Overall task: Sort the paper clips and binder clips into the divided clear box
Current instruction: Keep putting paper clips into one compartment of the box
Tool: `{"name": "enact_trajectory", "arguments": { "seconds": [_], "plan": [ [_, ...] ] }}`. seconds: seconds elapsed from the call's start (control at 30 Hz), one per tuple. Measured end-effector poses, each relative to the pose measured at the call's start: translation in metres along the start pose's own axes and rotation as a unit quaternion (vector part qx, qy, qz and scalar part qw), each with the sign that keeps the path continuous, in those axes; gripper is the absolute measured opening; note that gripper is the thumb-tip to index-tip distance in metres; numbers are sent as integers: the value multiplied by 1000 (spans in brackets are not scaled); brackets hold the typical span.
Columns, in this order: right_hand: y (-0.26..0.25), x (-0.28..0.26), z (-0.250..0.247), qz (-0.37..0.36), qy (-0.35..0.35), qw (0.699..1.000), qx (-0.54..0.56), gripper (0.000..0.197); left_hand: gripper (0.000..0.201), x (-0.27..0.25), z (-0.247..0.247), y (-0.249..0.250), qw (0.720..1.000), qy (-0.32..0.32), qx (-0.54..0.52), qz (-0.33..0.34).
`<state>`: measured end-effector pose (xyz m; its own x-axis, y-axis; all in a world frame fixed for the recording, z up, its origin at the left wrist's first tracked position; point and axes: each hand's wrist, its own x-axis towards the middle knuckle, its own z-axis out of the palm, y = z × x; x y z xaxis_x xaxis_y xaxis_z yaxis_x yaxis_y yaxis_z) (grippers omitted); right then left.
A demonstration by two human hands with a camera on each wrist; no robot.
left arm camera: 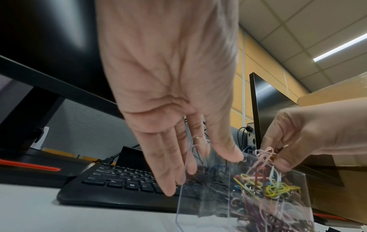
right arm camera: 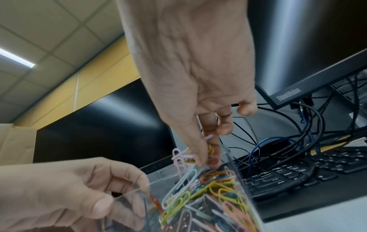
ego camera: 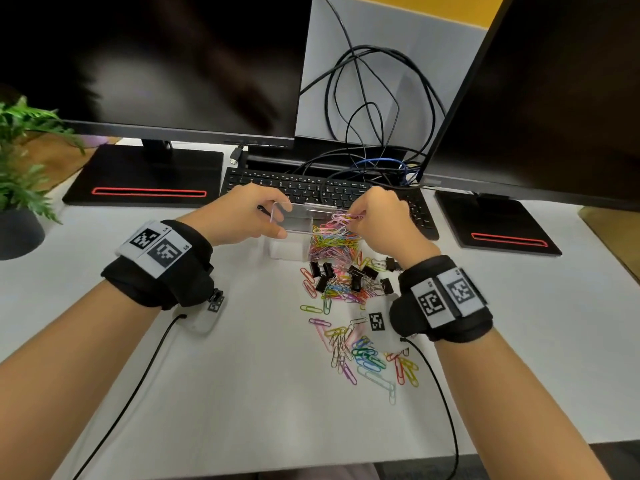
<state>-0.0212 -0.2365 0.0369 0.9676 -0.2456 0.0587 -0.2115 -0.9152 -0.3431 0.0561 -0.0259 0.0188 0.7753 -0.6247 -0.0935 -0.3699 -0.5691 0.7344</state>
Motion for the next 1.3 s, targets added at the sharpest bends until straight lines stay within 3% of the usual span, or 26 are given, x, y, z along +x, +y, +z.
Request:
{"name": "enact_trajectory", "arguments": {
  "seconds": [0.17, 0.37, 0.53, 0.73, 0.9, 1.3],
  "plan": [
    [7, -2, -2, -10, -14, 997, 71, 25, 40, 0, 0, 0, 1000, 0, 11, 3],
    [36, -14, -7, 7, 91, 987, 134, 22, 42, 0, -1, 0, 1000, 2, 22, 0],
    [54, -24, 10, 49, -39, 997, 48, 32, 41, 0, 0, 1, 1000, 1, 20, -4],
    [64, -27, 20, 5, -151, 989, 1, 46, 42, 0, 1, 1, 1000, 3, 21, -9],
    [75, -31, 11, 21, -144, 987, -71, 39, 42, 0, 0, 0, 1000, 4, 25, -8],
    [71, -34, 14, 16, -166, 985, -47, 47, 41, 1, -2, -2, 999, 8, 47, -5]
  ]
}}
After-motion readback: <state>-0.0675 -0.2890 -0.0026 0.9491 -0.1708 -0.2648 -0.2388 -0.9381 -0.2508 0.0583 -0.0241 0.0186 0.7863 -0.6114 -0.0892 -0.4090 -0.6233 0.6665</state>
